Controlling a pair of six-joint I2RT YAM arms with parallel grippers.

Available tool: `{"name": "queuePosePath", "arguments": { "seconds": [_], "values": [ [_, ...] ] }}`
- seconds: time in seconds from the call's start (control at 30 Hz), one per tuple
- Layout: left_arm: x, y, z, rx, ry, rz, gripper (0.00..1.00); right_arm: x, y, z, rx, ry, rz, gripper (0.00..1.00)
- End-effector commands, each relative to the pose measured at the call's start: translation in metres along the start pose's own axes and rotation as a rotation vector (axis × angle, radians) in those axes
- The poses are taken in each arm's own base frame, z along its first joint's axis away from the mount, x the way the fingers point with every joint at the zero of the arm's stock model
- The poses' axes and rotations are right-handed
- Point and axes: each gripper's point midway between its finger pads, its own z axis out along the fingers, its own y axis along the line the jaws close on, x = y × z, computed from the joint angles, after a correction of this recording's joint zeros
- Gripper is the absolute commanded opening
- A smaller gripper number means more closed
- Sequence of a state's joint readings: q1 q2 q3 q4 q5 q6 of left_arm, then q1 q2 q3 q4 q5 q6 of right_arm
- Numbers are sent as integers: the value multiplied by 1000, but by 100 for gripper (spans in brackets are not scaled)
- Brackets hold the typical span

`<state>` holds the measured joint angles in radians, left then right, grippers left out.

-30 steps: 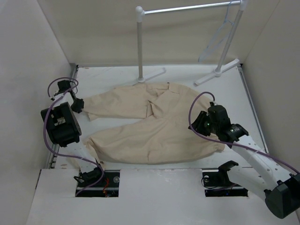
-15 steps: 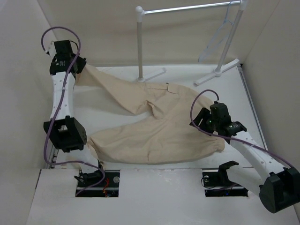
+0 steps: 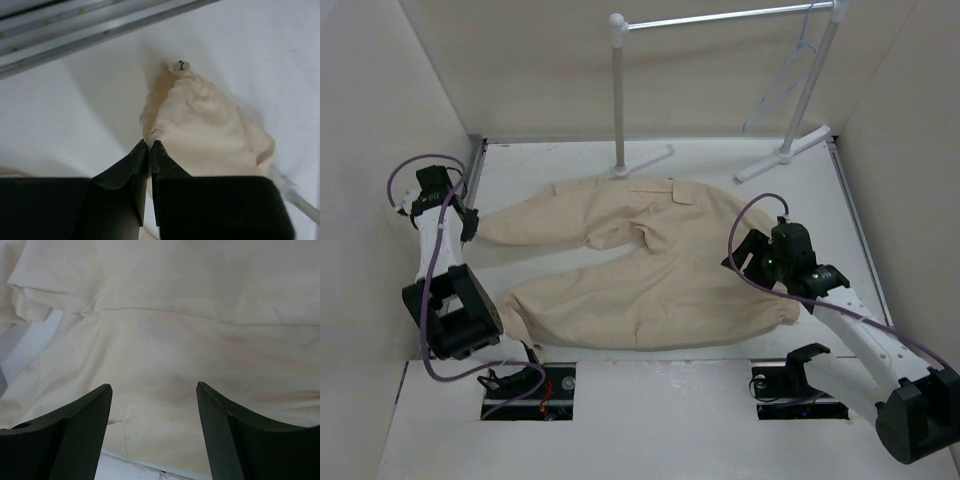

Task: Place the trousers on the hanger
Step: Flatten out the trousers at the center of the board.

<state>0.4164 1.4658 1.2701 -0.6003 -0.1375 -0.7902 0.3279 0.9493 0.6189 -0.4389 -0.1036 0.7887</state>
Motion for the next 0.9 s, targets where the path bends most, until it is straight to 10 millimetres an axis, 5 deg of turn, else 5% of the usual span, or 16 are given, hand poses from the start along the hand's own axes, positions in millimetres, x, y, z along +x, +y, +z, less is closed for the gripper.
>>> {"name": "queuePosePath", "arguments": {
  "seconds": [0.0,0.1,0.17,0.3,0.37,0.47,0.53,0.67,0.87],
  "values": [
    [1,16,27,-65,-18,10,5,-7,14,-9,-72,-38,-25,75],
    [2,24,44,-103,-12,8,14,-8,11,-14,-71,-47,-23,78],
    [-3,27,45,-111,-22,-1,31,-9,8,-17,-65,-55,-20,79],
    [-22,3,16,-36,-95,2,44,-16,7,-18,-63,-70,-15,77],
    [-33,-9,-8,6,-187,20,45,-25,7,-19,-56,-86,-22,65],
    [-47,-23,-29,11,-350,92,53,-47,3,-20,-22,-118,10,19],
    [-33,-45,-12,20,-304,198,56,-63,1,-18,0,-128,43,12],
    [28,-80,46,36,-26,319,57,-85,13,-13,3,-142,48,15],
    [63,-83,106,-18,106,335,57,-89,21,-6,-2,-139,48,24]
  ]
}}
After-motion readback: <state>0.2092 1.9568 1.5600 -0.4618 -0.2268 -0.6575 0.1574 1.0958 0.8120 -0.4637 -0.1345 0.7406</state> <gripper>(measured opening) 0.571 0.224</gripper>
